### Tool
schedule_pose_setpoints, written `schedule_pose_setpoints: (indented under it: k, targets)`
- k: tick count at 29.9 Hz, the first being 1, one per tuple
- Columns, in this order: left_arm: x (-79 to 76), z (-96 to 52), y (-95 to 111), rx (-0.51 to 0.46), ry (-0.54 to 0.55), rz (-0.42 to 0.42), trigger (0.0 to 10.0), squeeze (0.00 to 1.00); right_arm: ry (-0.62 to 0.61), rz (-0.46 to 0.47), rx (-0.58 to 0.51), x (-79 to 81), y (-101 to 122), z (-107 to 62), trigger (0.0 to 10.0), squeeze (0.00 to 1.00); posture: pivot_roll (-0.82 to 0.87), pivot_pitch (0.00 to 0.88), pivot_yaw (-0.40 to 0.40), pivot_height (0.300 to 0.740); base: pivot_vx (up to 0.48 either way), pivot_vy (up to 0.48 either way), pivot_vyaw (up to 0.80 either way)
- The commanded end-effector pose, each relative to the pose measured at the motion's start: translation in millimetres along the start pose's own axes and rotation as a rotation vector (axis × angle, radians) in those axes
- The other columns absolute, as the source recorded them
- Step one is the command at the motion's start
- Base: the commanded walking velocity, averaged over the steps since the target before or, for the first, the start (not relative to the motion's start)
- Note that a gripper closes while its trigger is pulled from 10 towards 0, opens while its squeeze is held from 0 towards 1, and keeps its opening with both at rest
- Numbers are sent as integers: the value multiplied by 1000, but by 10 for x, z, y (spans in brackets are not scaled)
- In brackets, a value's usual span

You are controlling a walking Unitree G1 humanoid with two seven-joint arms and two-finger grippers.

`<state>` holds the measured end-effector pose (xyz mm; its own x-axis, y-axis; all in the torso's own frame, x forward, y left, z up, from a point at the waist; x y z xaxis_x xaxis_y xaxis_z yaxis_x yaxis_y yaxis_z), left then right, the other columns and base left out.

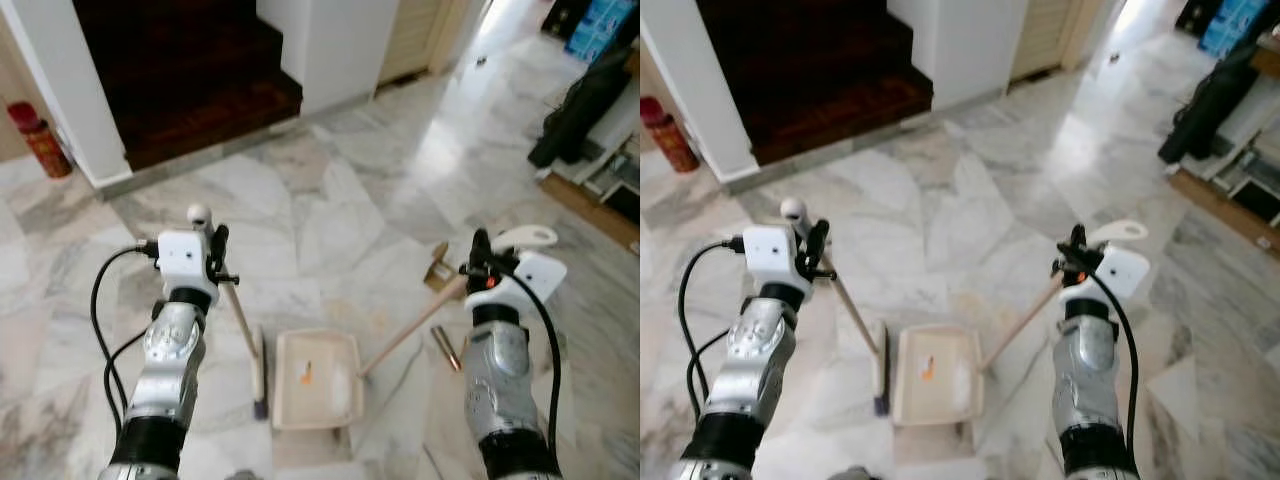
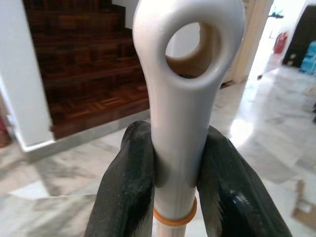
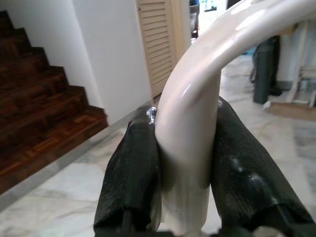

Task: Sweep floor

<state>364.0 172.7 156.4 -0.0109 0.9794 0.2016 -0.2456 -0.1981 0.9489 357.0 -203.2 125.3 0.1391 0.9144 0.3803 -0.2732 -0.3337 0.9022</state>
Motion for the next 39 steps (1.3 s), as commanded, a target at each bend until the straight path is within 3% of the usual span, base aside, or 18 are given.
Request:
schedule_pose_setpoints:
  k: [1, 16, 26, 39]
  targets:
    - [-37, 16, 66, -29, -18, 16, 10000, 0, -29, 6, -36, -98, 88, -2, 10000, 0, 128, 121, -83, 740, 0, 296, 0]
    - [-141, 24, 45, -21, -63, 6, 10000, 0, -56, -28, -51, -232, 141, -82, 10000, 0, 98, 115, -68, 740, 0, 293, 0]
    - [-147, 32, 45, -24, -66, 4, 10000, 0, -20, -76, -49, -158, 141, -76, 10000, 0, 103, 100, -71, 740, 0, 295, 0]
    - [-128, 57, 56, -24, -64, 12, 10000, 0, -26, -56, -52, -125, 137, -40, 10000, 0, 119, 109, -75, 740, 0, 295, 267]
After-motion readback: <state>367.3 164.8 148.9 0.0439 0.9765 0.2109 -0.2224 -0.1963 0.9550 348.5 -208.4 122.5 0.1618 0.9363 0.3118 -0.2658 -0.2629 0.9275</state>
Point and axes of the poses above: a point about 5 cm out from each wrist's last joint towards the gripper, its own z axis pointing out of the wrist towards the gripper, its own y axis along the axis of the wrist's last joint, x = y × z, the point moved 4 cm from there along z, pointing out of the wrist towards the gripper, and after that the axes turned 8 degrees about z, right-handed, at the moved point
